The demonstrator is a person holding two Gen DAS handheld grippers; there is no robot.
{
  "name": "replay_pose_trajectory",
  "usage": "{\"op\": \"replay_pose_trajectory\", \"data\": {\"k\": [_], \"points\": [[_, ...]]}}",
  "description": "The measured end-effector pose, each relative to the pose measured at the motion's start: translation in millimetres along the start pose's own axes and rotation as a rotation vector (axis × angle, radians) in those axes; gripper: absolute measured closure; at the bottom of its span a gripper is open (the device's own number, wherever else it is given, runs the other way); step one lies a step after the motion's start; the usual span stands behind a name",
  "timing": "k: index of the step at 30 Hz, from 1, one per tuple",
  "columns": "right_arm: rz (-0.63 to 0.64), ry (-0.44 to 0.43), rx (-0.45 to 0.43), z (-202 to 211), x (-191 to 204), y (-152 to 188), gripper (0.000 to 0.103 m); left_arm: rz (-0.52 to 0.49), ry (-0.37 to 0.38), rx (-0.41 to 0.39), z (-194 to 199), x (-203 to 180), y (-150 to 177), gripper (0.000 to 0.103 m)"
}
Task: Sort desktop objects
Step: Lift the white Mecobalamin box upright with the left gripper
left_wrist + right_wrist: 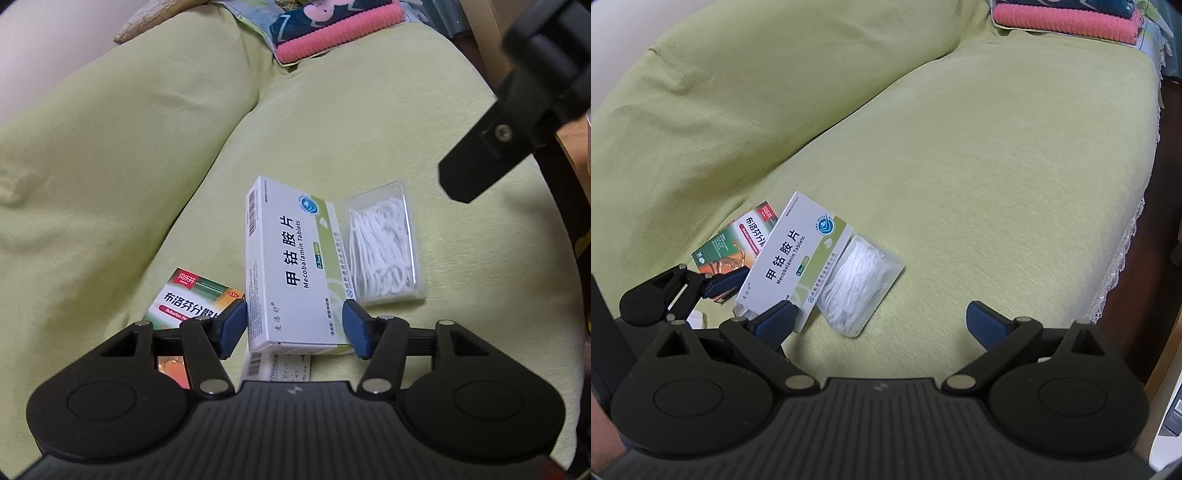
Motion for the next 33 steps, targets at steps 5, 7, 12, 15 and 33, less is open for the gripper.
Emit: {"op": "replay_pose_trajectory", "data": {"k": [5,7,12,15,33], "points": [[0.0,0.003,-0.001,1.2,-1.1,-0.1,0.005,0.002,0.016,-0.013,-4.8,4.0,-0.5,0.042],[-0.001,0.005,-0.003,1.8,-2.2,-1.1,0.005,-0.051,0.004,-0.037,1.0,-2.0,-2.3,0.044],[0.0,0.007,-0.006,1.8,-2.2,-2.0,0.005,-0.075,0.023,-0.074,19.5,-11.4,-4.0,0.047],[0.001,0.005,-0.005,1.5,-1.3,-1.5,0.005,-0.053,0.039,-0.07,29.0,-15.2,0.3,0.047],[0.004,0.005,-0.011,2.6,-0.9,-5.7,0.005,0.372,0.13,-0.065,5.2,10.3,-1.5,0.069]]}}
Point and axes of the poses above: each gripper's, at about its wrist camera, not at the fingertips, and z roughly against the way its jaws point, x to its left, y to its underside, the point moved 7 cm from there along -z, roughly the way its jaws point, and after that the axes turned 11 degrees about -x, right-handed, at the moved point
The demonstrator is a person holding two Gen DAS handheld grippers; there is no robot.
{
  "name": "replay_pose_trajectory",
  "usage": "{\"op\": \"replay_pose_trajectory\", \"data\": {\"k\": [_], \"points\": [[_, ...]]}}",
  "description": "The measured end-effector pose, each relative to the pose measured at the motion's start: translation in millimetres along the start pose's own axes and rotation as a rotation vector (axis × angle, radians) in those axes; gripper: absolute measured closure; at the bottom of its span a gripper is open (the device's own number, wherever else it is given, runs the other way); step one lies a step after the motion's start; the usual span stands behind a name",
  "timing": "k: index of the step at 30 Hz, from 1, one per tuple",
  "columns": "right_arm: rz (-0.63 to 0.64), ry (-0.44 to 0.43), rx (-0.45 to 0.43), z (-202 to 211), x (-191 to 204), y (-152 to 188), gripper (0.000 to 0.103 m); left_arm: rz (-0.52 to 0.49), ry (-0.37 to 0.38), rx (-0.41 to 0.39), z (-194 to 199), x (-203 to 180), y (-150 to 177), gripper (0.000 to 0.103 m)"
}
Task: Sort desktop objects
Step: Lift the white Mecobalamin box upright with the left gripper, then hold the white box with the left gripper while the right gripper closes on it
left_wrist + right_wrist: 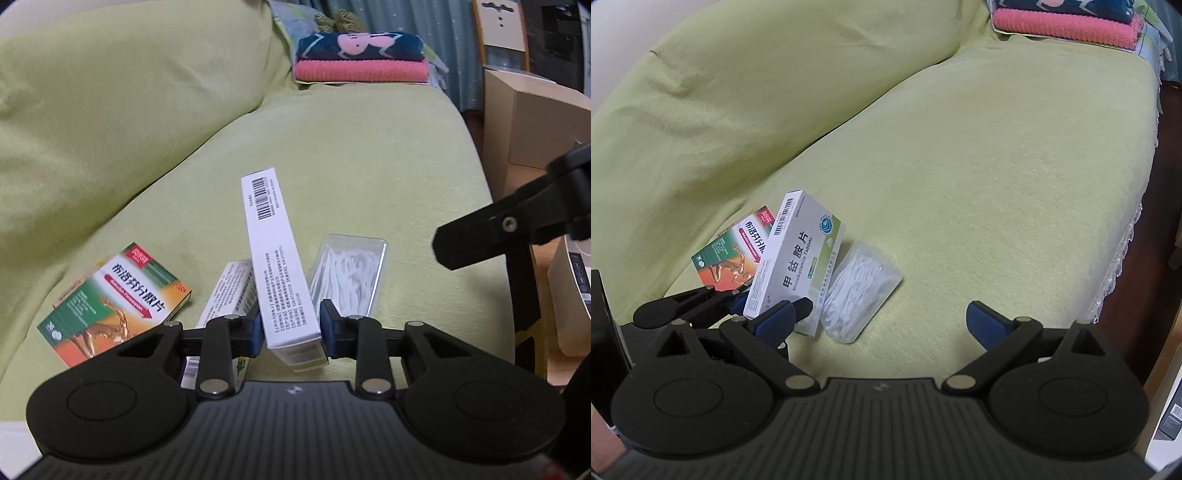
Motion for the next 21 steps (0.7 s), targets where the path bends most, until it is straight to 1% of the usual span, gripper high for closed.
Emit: {"op": "replay_pose_trajectory", "data": {"k": [3,7,12,16,19,21], "points": [[-0.004,-0.001,0.006,-1.8,-0.5,0.8,0.005,0.028,0.011,0.017,-0.4,3.3,3.8,0.074],[0.0,-0.024,0.012,-0.4,4.7,1.5,0.005,0.003,0.031,0.049,6.7,5.1,8.9,0.074],[0.026,-0.097,0.023,3.1,19.0,0.5,0.005,-0.067,0.068,0.076,31.4,2.7,16.6,0.074],[0.047,-0.149,0.048,4.1,30.7,1.3,0.006,-0.14,0.124,0.124,52.0,0.8,29.6,0.074],[0.051,-0.189,0.095,0.8,39.5,5.5,0.007,-0.194,0.153,0.144,64.5,-0.3,38.1,0.074],[0.02,-0.223,0.142,-4.3,43.3,8.6,0.009,-0.231,0.175,0.146,71.4,-2.0,41.3,0.074]]}}
Point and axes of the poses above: each gripper's, at about its wrist camera, not at the fingertips, and z roughly against the way its jaws point, x to its left, y to its underside, the point moved 7 cm from there along -z, roughly the way its jaws point, and after that the axes turned 11 degrees about -x, right-handed, at the moved point
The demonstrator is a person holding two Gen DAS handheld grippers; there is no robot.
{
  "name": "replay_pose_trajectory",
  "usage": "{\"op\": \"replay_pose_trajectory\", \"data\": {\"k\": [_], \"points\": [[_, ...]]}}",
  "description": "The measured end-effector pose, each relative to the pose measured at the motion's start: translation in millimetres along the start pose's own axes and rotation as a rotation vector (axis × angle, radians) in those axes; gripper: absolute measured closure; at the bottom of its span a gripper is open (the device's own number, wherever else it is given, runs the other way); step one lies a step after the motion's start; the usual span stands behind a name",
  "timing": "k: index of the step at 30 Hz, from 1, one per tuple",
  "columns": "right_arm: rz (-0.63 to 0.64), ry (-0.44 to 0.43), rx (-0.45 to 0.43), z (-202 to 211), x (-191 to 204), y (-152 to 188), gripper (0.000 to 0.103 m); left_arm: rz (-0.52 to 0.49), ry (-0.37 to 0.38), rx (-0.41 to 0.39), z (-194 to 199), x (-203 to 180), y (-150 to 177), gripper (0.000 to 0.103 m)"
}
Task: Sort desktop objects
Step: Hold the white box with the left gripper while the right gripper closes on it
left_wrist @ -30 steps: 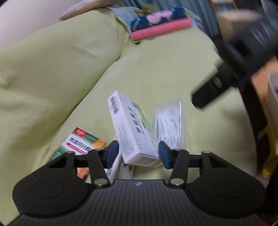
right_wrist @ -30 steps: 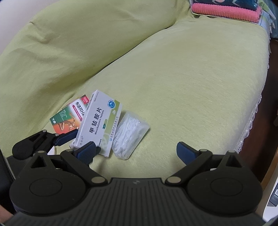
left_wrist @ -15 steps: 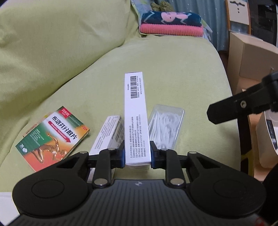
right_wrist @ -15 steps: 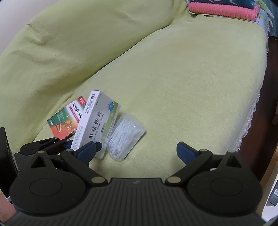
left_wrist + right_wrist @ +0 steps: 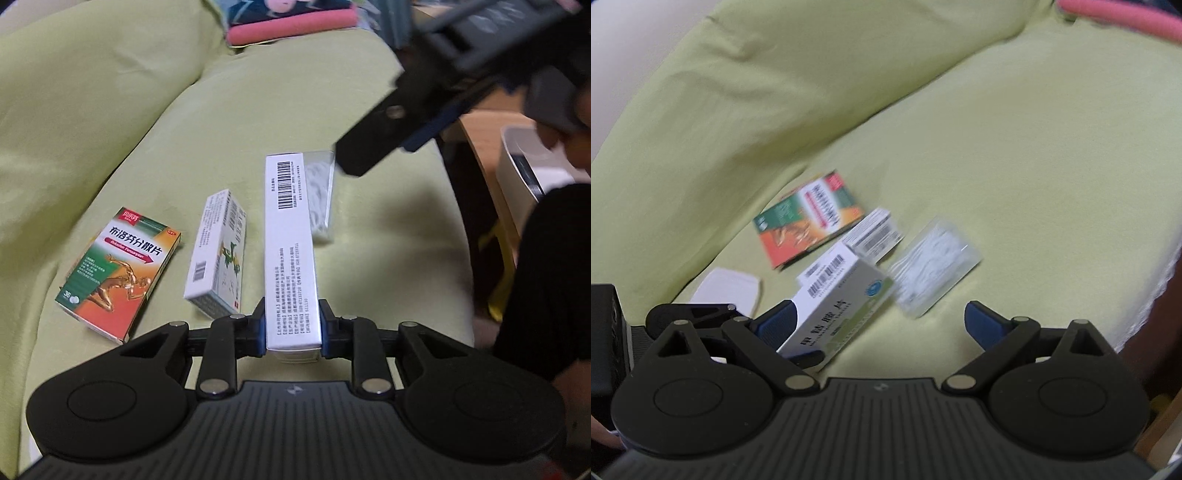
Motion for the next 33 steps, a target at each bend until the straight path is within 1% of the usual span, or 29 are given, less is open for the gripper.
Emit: {"op": "replay_pose_trajectory", "data": {"k": [1,3,4,5,8,11,15,18,20,22,25,27,29,33], "points": [[-0.017,-0.017,0.017,-3.0,1.0,1.2,0.01,-0.019,0.015,0.0,2.1,-2.3,1.3,0.074],[-0.041,-0.031,0.042,-10.0,1.4,3.1,0.016,-0.045,0.036,0.0,5.0,-5.3,3.5,0.074],[-0.055,-0.036,0.055,-13.6,1.0,4.0,0.023,-0.055,0.044,-0.001,6.2,-6.5,4.5,0.074],[-0.076,-0.043,0.07,-17.1,0.0,5.4,0.027,-0.063,0.051,-0.002,7.3,-7.5,5.4,0.074],[-0.167,-0.071,0.102,-24.3,-4.7,11.9,0.027,-0.072,0.06,-0.016,10.0,-8.7,8.5,0.074],[-0.236,-0.091,0.112,-31.3,-8.6,18.5,0.027,-0.059,0.07,-0.032,11.8,-9.2,12.0,0.075],[-0.294,-0.101,0.113,-41.1,-14.3,25.7,0.027,-0.038,0.075,-0.019,8.0,-8.9,22.0,0.075],[-0.298,-0.087,0.112,-43.9,-17.5,27.9,0.027,-0.024,0.073,-0.015,7.1,-7.5,26.6,0.075],[-0.26,-0.075,0.103,-41.4,-15.9,26.2,0.027,-0.022,0.071,-0.02,7.4,-6.9,27.4,0.075],[-0.142,-0.064,0.092,-36.5,-8.1,20.8,0.027,-0.027,0.068,-0.022,7.6,-6.8,27.1,0.075],[0.107,-0.074,0.085,-25.4,9.4,10.8,0.027,-0.041,0.064,-0.023,7.6,-7.0,26.4,0.075],[0.318,-0.094,0.103,-20.0,24.9,8.7,0.027,-0.049,0.063,-0.023,7.0,-6.7,26.3,0.075],[0.528,-0.114,0.12,-14.7,40.2,6.0,0.034,-0.056,0.064,-0.02,6.5,-6.3,26.1,0.075],[1.004,-0.106,0.181,-17.7,69.9,18.7,0.035,-0.071,0.057,-0.011,6.0,-4.2,24.5,0.075]]}}
Point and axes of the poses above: each gripper's, at about its wrist camera, not at the fingertips, and z roughly against the way its jaws point, x to its left, y to its underside, the point moved 7 cm from there along -z, roughly the way its jaws point, and after that the axes turned 11 degrees about -x, right-handed, at the moved point
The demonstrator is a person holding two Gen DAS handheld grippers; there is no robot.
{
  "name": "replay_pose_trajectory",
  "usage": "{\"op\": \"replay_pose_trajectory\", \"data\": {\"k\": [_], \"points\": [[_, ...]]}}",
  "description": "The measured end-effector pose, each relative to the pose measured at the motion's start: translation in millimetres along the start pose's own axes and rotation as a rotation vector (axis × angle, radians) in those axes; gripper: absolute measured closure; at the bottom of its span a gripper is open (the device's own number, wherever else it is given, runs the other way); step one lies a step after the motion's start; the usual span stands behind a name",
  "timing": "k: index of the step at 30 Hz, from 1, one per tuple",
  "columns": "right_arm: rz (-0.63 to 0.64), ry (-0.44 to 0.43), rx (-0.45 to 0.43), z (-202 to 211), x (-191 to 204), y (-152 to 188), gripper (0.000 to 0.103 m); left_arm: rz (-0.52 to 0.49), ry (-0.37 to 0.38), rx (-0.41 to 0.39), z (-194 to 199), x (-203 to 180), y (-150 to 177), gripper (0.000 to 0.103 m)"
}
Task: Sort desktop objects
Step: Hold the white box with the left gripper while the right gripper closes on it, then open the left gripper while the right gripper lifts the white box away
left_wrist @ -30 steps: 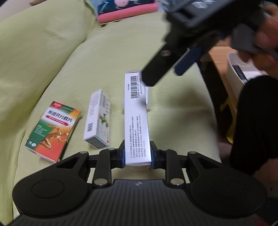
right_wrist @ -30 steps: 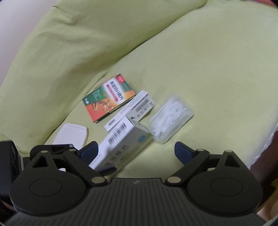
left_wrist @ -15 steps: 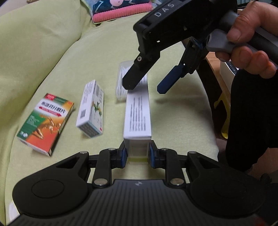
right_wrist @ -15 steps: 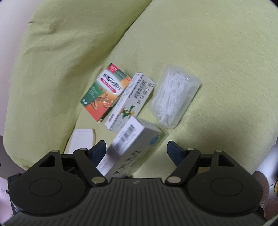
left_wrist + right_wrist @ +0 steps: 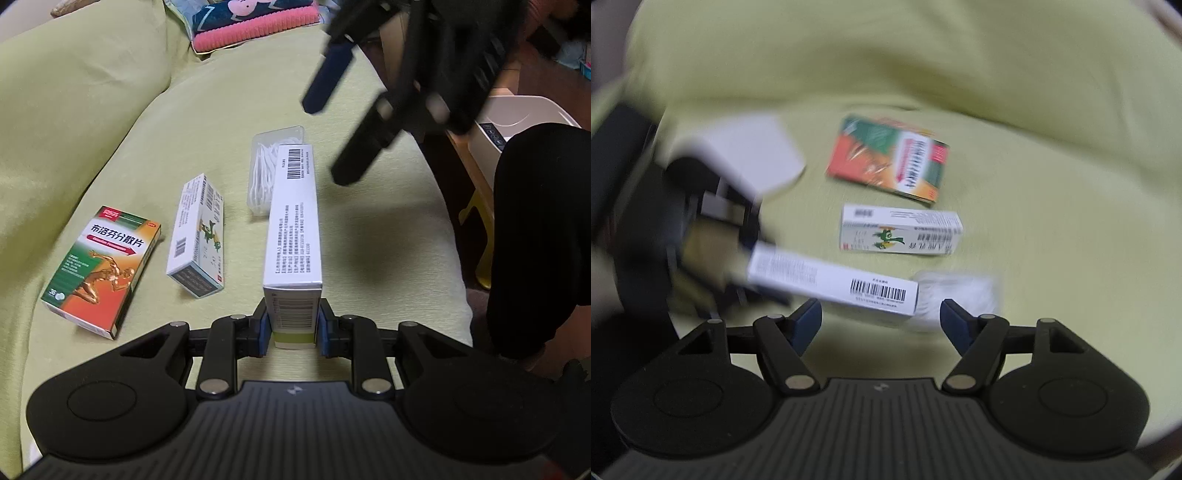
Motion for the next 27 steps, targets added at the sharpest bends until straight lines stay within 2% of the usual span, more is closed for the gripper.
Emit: {"op": "replay_pose_trajectory", "data": {"k": [3,6,8,14,17,20,25,27], "points": [[0.256,-0.013,0.036,-8.4,15.2,-6.2,0.038,-0.002,-0.011,0.002,2.0,2.0,-1.8,0.075],[0.434,-0.035,0.055,-21.6,26.7,-7.9,0.042,-0.004,-0.016,-0.003,4.2,2.4,-3.3,0.074],[0.527,-0.053,0.073,-31.5,33.7,-5.6,0.054,-0.006,-0.017,-0.006,5.1,2.1,-3.7,0.074],[0.706,-0.076,0.107,-52.0,50.4,5.2,0.062,-0.003,-0.016,-0.006,4.2,1.9,-1.0,0.074],[0.728,-0.069,0.101,-55.0,54.6,6.2,0.064,0.006,-0.016,-0.005,4.3,2.8,1.2,0.074],[0.689,-0.07,0.112,-52.6,54.5,4.6,0.068,0.013,-0.021,-0.009,6.7,4.9,1.5,0.074],[0.501,-0.088,0.215,-40.5,53.2,-1.7,0.072,0.013,-0.026,-0.002,10.8,7.2,-1.2,0.064],[0.463,-0.111,0.247,-39.7,54.0,-1.2,0.072,-0.002,-0.015,0.01,9.1,4.5,-0.6,0.064]]}}
Point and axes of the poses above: each gripper's, at about its wrist camera, not at the fingertips, and z roughly against the way its jaws point, x to its left, y to its underside, the point moved 7 cm from there along -z, roughly the way its jaws point, and after that the axes turned 11 degrees about -x, right-handed, at the moved point
